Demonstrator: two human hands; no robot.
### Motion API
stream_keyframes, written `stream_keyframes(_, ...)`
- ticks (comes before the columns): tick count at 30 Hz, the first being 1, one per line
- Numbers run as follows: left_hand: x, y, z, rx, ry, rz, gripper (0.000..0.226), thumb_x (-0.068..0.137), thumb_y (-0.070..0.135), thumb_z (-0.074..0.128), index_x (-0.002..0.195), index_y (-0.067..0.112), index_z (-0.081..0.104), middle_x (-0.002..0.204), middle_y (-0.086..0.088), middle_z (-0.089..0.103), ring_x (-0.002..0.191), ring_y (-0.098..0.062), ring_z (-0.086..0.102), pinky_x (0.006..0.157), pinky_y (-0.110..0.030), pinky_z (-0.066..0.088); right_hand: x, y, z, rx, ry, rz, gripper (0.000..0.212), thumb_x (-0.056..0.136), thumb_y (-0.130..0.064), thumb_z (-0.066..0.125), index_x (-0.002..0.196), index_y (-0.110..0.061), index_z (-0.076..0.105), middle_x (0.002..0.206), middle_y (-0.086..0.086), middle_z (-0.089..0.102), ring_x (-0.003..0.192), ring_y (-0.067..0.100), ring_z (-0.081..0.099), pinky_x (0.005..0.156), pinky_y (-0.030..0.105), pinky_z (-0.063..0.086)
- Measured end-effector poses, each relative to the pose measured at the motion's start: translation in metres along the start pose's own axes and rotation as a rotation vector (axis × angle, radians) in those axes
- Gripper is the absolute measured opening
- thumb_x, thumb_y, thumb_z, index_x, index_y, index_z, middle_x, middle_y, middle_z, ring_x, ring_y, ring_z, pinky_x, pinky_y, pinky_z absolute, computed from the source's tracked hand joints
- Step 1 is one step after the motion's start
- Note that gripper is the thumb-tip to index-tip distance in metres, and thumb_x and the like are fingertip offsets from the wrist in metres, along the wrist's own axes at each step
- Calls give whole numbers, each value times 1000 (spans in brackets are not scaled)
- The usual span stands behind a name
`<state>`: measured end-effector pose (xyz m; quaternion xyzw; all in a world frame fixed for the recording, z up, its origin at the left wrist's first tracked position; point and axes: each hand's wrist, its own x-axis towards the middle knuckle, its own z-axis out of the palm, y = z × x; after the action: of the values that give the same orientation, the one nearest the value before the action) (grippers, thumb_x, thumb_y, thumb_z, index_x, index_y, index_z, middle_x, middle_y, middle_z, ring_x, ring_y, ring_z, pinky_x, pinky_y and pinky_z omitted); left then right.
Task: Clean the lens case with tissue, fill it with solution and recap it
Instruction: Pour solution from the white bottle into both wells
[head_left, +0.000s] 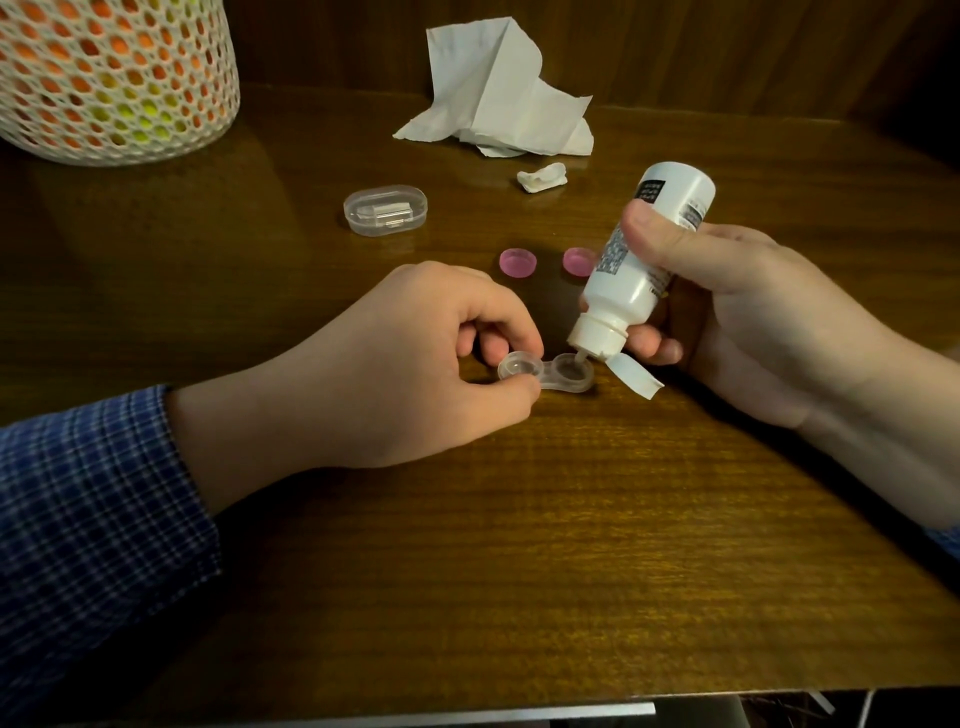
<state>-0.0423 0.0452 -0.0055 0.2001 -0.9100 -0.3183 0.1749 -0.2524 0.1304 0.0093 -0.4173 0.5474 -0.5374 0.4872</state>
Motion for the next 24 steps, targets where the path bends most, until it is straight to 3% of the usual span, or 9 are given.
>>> stream_keyframes(7,0,1,0,12,3,4,23,79,37,69,101,32,76,80,10,65,79,-17,60,64,-33,50,1,1,-2,-28,-7,-3,45,93,-39,62,115,0,61,92,21,60,53,12,51,46,21,37)
stream_keyframes(16,0,2,-1,16,-5,-7,25,78,39,68,101,33,75,81,9,65,79,-18,60,63,-35,50,-1,1,-2,-11,-9,2,54,90,-40,63,121,4,61,80,10,65,52,11,52,44,20,38)
stream_keyframes(19,0,2,0,9,-9,-16,25,78,40,67,100,33,75,81,9,65,79,-17,60,63,-36,51,0,-1,0,-11,15,22,54,90,-44,62,114,4,62,69,2,66,49,9,52,46,20,39)
stream_keyframes(22,0,3,0,-8,-13,-28,24,78,41,66,100,34,75,81,9,65,79,-17,60,63,-36,50,3,-5,-3,157,125,74,37,91,-45,64,106,-11,56,63,-1,70,54,11,63,56,24,43)
stream_keyframes(24,0,3,0,-6,-12,-23,24,79,40,66,100,33,76,81,9,65,78,-18,60,63,-37,50,4,-10,-7,330,138,105,31,94,-41,64,108,-18,48,66,3,72,58,13,68,47,17,45)
